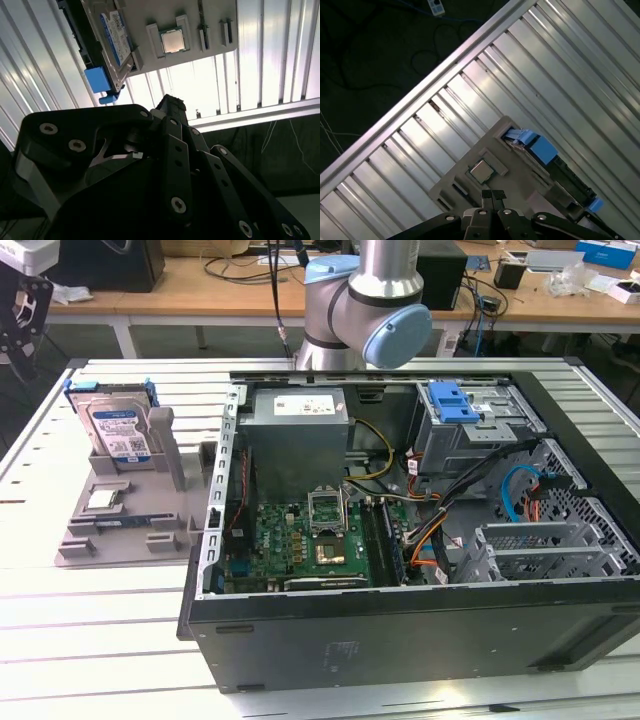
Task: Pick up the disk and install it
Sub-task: 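Pick up the disk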
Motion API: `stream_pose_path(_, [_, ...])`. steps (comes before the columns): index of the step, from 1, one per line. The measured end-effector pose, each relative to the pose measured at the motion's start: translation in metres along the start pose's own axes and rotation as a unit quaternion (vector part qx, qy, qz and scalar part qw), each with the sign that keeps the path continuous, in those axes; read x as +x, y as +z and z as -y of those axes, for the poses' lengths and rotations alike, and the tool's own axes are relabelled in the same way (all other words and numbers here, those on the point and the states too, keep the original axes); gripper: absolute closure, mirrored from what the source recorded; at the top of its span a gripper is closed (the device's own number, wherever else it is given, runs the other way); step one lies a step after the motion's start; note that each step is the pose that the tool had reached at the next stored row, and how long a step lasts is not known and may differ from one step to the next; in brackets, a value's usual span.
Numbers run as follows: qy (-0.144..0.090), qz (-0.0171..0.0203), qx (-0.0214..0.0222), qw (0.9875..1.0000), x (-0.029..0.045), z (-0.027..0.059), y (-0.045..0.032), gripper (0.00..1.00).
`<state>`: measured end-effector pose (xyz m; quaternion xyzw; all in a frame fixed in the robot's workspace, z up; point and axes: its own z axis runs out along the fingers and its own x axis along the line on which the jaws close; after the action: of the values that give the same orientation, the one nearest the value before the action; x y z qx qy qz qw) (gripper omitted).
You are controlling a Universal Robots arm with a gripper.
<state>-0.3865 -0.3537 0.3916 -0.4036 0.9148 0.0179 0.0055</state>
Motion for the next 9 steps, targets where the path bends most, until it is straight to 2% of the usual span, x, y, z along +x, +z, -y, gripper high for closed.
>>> stream_pose_path(4, [-0.021, -0.0006, -0.0005, 0.9998, 0.0000, 0.0000, 0.0000, 0.89])
stream_pose_path(9, [-0.051, -0.0015, -0.0013, 0.9987, 0.0000, 0.0000, 0.0000, 0.89])
